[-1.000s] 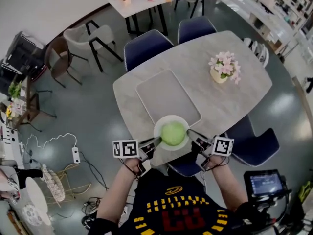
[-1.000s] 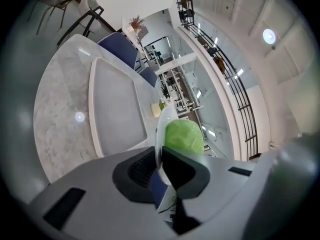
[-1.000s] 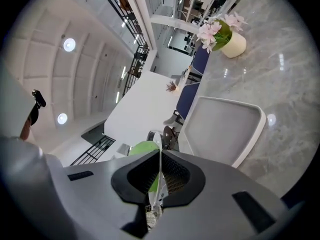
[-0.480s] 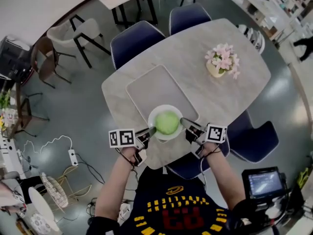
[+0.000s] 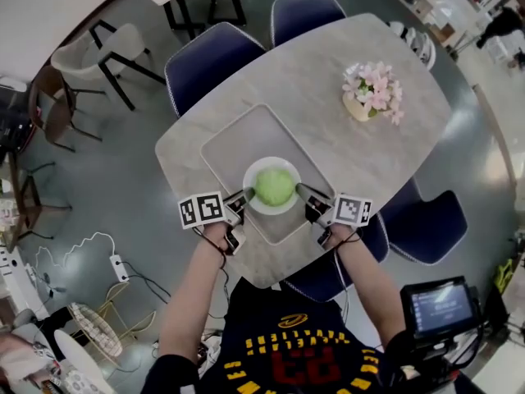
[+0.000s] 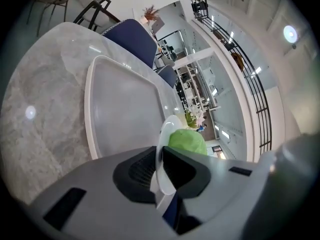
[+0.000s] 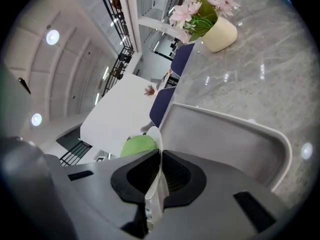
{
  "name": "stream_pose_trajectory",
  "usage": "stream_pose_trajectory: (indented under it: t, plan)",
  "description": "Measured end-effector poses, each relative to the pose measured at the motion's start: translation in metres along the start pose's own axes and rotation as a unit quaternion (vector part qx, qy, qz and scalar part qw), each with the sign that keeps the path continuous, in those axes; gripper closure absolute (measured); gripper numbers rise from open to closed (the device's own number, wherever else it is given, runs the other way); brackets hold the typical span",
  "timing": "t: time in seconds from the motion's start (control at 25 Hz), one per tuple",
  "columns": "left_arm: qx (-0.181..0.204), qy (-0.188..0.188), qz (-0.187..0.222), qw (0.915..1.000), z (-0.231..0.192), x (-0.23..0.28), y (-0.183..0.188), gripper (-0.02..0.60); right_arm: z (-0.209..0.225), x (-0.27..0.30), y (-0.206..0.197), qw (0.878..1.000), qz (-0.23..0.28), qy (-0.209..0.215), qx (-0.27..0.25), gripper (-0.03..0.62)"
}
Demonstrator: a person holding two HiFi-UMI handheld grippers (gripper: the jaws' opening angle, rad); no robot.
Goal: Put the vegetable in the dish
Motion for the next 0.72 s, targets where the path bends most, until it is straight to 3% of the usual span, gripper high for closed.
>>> stream_pose_trajectory:
  t: [0.16,0.44,0.72]
  plan:
    - [0.011,0.019,-0.012,0.9997,-0.014,0.009,0.007,0.541,0.012,0.016,-0.001,0.999,-0.015,0.009,-0.033,0.576]
    - [0.01,0.04,-0.023,0.9989,-0.031,0.027,0.014,0.541,0.031,0.025,0.002,0.997,-0.031,-0.046,-0.051,0.576]
    - [0.046,0.073,-0.044,0.9953,-0.029,0.04,0.021,0.537,0.041,0.026,0.001,0.996,-0.029,-0.071,-0.037,0.576]
Point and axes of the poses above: the fingertips, and each gripper's own axes: x forward along the fingers, z to its right, y out of its top, the point moved 8 cm from there along -x, backward along the fingers, and after that the axes turned 6 degrees about y, right-handed, at the moved point
